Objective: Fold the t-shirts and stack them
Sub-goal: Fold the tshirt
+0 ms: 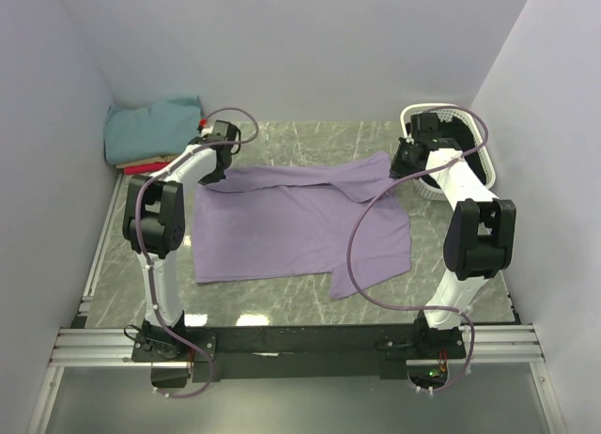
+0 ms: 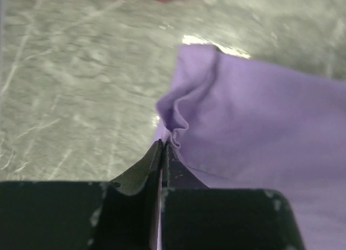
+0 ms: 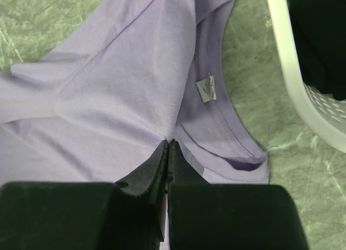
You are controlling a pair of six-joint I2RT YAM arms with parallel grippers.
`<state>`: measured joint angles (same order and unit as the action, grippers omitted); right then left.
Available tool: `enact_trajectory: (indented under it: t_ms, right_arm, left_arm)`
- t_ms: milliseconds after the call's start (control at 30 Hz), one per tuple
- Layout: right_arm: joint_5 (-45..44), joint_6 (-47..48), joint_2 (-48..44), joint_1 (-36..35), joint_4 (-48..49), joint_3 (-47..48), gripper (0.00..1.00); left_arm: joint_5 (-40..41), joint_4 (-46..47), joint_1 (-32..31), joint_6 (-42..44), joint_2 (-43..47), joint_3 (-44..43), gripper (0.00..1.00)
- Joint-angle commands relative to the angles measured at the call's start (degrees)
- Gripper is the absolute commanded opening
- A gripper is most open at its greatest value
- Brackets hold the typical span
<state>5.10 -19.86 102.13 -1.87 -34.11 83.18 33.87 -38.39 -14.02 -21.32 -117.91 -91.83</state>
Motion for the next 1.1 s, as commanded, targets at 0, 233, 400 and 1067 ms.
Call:
enact_trajectory:
  t_ms: [0,233,400,1067]
  right_arm:
    - [-4.21,0.17,-0.97,-0.94,0.18,0.14,0.00]
    - [-9.75,-0.71,-0.44,-1.47,-1.13,-0.91,0.00]
    - [-13.01,-1.50,-0.88,-1.73,-0.44,-1.44,0.00]
    - [-9.50,-0.01,-3.78,-2.70,0.97,-1.17,0.38]
  left_arm:
    - [4.37,-0.37,2.24,-2.85,2.95,-0.19,0.08]
    - [3.75,-2.56,4.53,-4.60,0.66,-0.63,0.20]
    - [3.85,-1.70,4.44,-5.05,1.45,0.33,0.49]
    - [-8.19,3.23,0.84,4.00,-0.30,-7.31,0.55]
